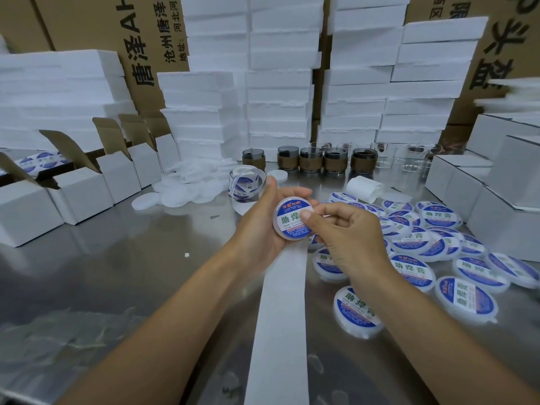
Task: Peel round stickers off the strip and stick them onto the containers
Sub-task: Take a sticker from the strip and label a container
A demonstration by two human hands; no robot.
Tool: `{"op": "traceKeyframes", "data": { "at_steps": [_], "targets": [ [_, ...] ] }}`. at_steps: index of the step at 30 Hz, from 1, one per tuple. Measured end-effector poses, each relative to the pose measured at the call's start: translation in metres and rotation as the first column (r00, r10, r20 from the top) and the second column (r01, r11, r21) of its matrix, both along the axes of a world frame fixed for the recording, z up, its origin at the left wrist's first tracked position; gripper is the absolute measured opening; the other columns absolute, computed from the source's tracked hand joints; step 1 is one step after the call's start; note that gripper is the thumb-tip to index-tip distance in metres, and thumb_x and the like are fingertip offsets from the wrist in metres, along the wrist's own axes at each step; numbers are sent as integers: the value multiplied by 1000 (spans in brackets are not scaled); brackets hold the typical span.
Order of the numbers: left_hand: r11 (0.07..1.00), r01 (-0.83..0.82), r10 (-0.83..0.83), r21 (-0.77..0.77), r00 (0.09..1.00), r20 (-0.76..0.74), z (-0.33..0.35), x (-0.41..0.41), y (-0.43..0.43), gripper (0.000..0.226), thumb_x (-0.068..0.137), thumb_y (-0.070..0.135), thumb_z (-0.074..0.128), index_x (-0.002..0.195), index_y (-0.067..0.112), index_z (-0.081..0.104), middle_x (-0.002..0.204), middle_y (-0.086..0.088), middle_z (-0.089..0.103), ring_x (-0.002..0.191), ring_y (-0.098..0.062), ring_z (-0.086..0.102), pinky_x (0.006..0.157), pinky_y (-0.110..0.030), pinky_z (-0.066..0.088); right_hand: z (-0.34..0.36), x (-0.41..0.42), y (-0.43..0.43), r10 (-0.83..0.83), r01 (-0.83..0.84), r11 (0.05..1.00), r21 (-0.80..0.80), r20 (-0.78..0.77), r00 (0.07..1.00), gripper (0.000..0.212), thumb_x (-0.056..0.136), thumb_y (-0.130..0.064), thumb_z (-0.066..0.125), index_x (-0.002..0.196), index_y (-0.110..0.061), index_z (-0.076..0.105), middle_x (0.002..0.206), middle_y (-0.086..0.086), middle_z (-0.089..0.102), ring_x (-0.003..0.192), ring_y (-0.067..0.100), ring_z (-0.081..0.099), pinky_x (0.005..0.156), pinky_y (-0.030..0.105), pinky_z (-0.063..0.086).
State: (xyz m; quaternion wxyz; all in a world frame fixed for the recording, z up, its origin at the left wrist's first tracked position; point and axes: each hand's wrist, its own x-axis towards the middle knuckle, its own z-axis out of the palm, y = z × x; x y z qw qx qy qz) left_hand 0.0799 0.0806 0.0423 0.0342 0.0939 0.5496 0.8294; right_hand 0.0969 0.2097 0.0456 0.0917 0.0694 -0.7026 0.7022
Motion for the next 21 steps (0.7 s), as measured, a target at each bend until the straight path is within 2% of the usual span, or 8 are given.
{"op": "traceKeyframes", "data": {
  "at_steps": [5,11,14,17,19,21],
  "targets": [
    [1000,8,-8,-4,1000,-9,0,1,1,57,98,48,20,97,11,63,89,-8,70,83,-18,67,69,-27,58,0,-1,1,1,-1,1000,12,9,1000,11,74,-22,75,72,-22,64,55,-15,66,59,-3,65,47,7,45],
    [999,31,-31,-8,999,-24,-1,0,1,56,97,49,21,97,11,63,88,-7,70,85,-19,66,73,-29,56,-2,-2,1,-30,31,999,21,-8,1000,12,75,-20,75,72,-19,64,55,-10,65,56,-3,64,48,7,46],
    [999,34,-34,-36,999,-24,-1,-1,1,55,95,50,23,96,12,63,88,-7,70,86,-19,66,76,-29,56,-2,-2,0,-51,52,998,39,-21,998,12,75,-19,75,72,-18,63,61,-5,67,55,-3,64,49,7,47],
    [998,47,-48,-37,998,-36,-1,1,2,48,84,50,37,96,12,64,89,-6,69,87,-19,66,78,-29,56,-3,-2,-1,-95,98,992,75,-46,994,14,76,-20,75,72,-17,62,68,8,68,58,5,65,50,10,49],
    [997,58,-62,-54,996,-63,-2,2,2,36,79,40,49,98,13,63,91,-6,70,89,-21,66,80,-31,55,-4,-2,-2,-131,140,984,113,-89,987,14,76,-22,75,73,-16,62,67,13,67,59,16,64,54,17,48],
    [996,56,-62,-66,994,-88,-3,3,2,20,84,18,54,102,12,62,98,-9,68,92,-24,65,83,-32,54,-7,-3,-2,-161,185,969,162,-155,975,15,76,-26,74,73,-18,62,59,7,63,54,15,57,53,20,45]
  ]
}}
